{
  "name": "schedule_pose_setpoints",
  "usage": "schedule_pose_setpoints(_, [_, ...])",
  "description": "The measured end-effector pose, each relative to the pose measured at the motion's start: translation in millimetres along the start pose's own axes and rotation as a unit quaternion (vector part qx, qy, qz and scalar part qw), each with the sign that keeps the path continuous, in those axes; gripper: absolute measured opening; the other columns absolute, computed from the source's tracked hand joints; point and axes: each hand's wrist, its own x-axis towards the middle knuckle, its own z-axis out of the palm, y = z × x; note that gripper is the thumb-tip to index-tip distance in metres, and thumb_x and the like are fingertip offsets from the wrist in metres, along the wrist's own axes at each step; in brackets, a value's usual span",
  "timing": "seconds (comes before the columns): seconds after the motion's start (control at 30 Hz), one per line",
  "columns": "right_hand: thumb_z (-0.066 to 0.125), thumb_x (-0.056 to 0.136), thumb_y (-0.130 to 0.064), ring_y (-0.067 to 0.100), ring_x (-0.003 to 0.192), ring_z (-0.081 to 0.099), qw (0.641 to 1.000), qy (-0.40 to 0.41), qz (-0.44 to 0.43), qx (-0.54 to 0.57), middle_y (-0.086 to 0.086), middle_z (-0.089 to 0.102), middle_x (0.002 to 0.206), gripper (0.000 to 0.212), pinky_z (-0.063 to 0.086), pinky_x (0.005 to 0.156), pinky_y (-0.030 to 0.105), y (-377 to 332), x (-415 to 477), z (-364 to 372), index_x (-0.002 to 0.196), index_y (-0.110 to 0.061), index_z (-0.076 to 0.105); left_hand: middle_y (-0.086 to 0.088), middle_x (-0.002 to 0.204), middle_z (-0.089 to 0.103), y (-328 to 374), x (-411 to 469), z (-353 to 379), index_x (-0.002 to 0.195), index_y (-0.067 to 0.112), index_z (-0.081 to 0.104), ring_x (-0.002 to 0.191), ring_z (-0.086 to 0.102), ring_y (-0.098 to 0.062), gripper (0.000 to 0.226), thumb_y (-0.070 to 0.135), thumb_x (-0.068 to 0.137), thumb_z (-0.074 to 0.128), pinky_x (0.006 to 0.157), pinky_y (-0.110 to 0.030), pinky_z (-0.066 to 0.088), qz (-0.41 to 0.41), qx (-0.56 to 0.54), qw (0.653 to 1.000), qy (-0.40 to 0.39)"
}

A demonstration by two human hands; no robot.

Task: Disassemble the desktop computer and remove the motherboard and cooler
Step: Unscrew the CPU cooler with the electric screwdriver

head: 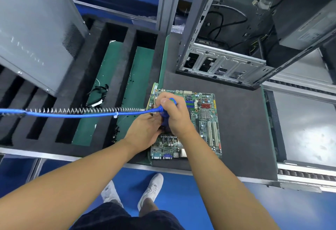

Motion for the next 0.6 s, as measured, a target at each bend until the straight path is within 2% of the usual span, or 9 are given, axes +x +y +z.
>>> schedule_pose_setpoints(0.1, [0.047, 0.077, -0.033, 0.009, 0.049, 0.037, 1.0, 0.007, 0.009, 0.0, -0.009, 0.044, 0.055, 0.028, 0.03, 0.049, 0.021, -0.4, 0.1, -1.3, 0.062, -0.01, 0.049, -0.003, 0.078, 0.067, 1.1, 2.1, 0.8, 0.082, 0.013, 0.07, 0.078, 0.063, -0.022, 0.028, 0.039, 0.072, 0.075, 0.085, -0.033, 0.035, 0.01, 0.022, 1.0, -0.009])
schedule_pose_setpoints(0.2, [0.049, 0.077, -0.033, 0.021, 0.052, 0.036, 0.999, 0.02, 0.019, 0.044, 0.009, 0.039, 0.053, 0.044, 0.031, 0.053, 0.033, 3.1, 0.7, -3.0, 0.063, 0.009, 0.043, -0.001, 0.089, 0.066, -1.5, -2.3, 5.1, 0.099, 0.015, 0.067, 0.088, 0.061, -0.024, 0.03, 0.042, 0.088, 0.058, 0.09, -0.037, 0.043, 0.004, -0.016, 0.998, -0.052])
schedule_pose_setpoints(0.3, [0.049, 0.078, -0.032, 0.034, 0.052, 0.031, 0.999, 0.005, 0.016, 0.037, 0.013, 0.036, 0.055, 0.05, 0.029, 0.053, 0.044, 5.9, 0.6, -1.0, 0.064, 0.014, 0.039, 0.005, 0.085, 0.068, -1.8, -6.9, 6.4, 0.092, 0.021, 0.068, 0.086, 0.06, -0.02, 0.022, 0.043, 0.087, 0.064, 0.081, -0.03, 0.044, -0.052, -0.101, 0.993, -0.022])
schedule_pose_setpoints(0.4, [0.05, 0.081, -0.032, 0.032, 0.054, 0.032, 0.999, 0.002, 0.018, 0.041, 0.009, 0.036, 0.057, 0.05, 0.03, 0.056, 0.041, 8.0, 0.0, -0.2, 0.064, 0.013, 0.038, 0.011, 0.084, 0.068, -2.1, -9.1, 6.2, 0.086, 0.024, 0.07, 0.08, 0.06, -0.015, 0.021, 0.045, 0.082, 0.068, 0.07, -0.024, 0.04, -0.081, -0.14, 0.987, -0.002])
schedule_pose_setpoints(0.53, [0.049, 0.084, -0.034, 0.021, 0.054, 0.035, 0.999, -0.014, 0.009, 0.035, 0.0, 0.04, 0.056, 0.044, 0.03, 0.055, 0.028, 10.9, -2.3, 1.2, 0.064, 0.005, 0.042, 0.015, 0.079, 0.062, 0.8, -8.9, 3.2, 0.074, 0.023, 0.071, 0.071, 0.057, -0.009, 0.025, 0.046, 0.072, 0.08, 0.062, -0.017, 0.028, -0.096, -0.151, 0.984, 0.004])
schedule_pose_setpoints(0.6, [0.05, 0.085, -0.034, 0.027, 0.052, 0.033, 0.999, -0.024, 0.017, 0.04, 0.001, 0.039, 0.058, 0.044, 0.027, 0.054, 0.029, 12.2, -1.5, 0.8, 0.064, 0.004, 0.043, 0.016, 0.074, 0.061, 2.2, -7.2, 2.4, 0.07, 0.024, 0.069, 0.066, 0.057, -0.009, 0.024, 0.046, 0.07, 0.08, 0.057, -0.019, 0.027, -0.109, -0.15, 0.983, 0.016])
